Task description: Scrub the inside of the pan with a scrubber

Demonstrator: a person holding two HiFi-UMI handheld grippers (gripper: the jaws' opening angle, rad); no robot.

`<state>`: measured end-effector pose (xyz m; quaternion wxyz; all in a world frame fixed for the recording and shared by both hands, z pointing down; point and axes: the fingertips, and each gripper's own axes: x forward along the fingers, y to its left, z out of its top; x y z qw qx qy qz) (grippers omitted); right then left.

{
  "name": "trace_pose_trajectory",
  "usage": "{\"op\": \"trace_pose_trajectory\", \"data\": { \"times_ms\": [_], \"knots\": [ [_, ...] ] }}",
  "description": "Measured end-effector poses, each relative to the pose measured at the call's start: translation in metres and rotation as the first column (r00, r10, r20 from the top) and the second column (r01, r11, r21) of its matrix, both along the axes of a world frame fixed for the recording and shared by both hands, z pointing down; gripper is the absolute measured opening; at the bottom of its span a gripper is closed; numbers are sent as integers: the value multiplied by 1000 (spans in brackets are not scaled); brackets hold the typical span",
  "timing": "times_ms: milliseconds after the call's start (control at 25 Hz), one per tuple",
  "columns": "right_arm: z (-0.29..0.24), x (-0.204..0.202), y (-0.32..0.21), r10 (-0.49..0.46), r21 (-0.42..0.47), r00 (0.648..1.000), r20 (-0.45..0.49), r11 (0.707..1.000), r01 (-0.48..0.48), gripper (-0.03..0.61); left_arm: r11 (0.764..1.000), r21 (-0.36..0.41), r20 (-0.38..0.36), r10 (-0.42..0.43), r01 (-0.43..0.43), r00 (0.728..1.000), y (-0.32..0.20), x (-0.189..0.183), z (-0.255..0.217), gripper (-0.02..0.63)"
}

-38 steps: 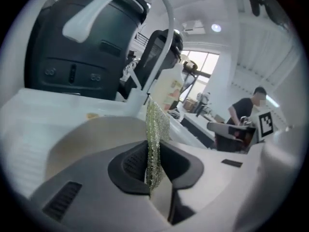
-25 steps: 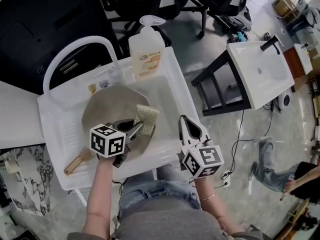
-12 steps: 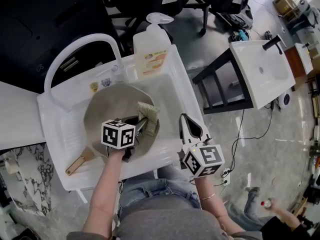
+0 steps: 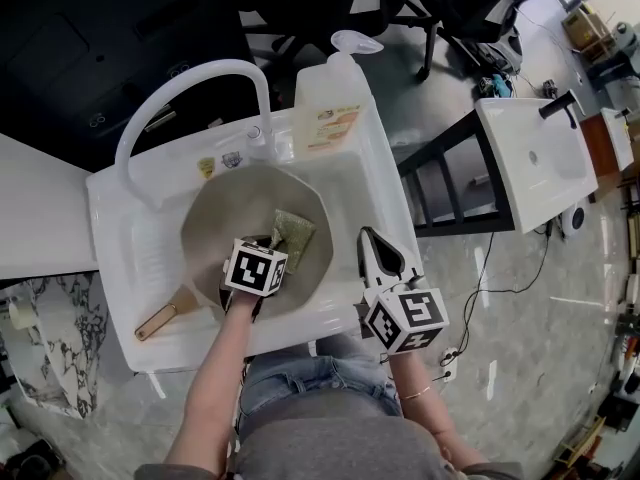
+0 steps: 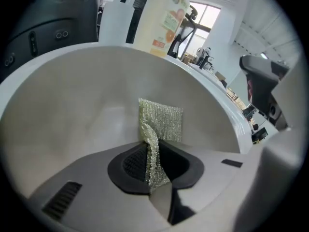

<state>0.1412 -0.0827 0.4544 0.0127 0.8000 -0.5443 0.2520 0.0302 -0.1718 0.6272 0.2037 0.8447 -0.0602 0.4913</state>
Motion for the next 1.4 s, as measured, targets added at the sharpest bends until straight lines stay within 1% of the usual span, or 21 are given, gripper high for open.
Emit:
{"op": "trace_pose_trajectory", "data": {
  "times_ms": [200,320,440,560,680,720,840,880,960,1120,1240,1400],
  "knots": [
    [-3,-6,-11,-39,8,999,-3,999,39,11,999,52,42,-18,16,999,-11,-14,1,69],
    [-5,-9,-17,-57,14,998,-5,998,57,11,993,117,66,-41,33,997,-23,-23,0,69],
    [-7,-12,-20,-71,21,997,-7,997,71,11,979,198,107,-61,39,992,-38,-37,-3,69],
    [-9,-13,-23,-83,27,997,-8,996,83,11,956,291,156,-78,30,985,-56,-52,-7,69],
    [-10,-14,-26,-94,33,996,-8,995,94,11,930,367,208,-88,6,974,-70,-67,-10,69],
    [-10,-15,-27,-99,36,995,-8,994,100,11,916,401,230,-90,-10,969,-75,-71,-11,69],
    [-12,-18,-31,-114,43,993,-11,993,114,11,860,506,292,-98,-67,951,-90,-81,-19,69],
    [-13,-18,-31,-118,45,993,-11,992,118,11,845,529,307,-107,-76,946,-94,-83,-22,69],
    [-15,-20,-33,-126,50,992,-13,991,127,11,827,557,326,-129,-80,937,-100,-89,-27,69],
    [-16,-21,-34,-140,54,990,-14,989,141,11,804,591,340,-178,-63,923,-112,-103,-35,69],
    [-18,-21,-36,-151,55,988,-16,987,152,11,792,610,322,-226,-19,919,-122,-113,-44,69],
    [-19,-24,-38,-166,53,986,-17,985,167,11,764,645,284,-265,21,922,-132,-120,-58,69]
  ]
}}
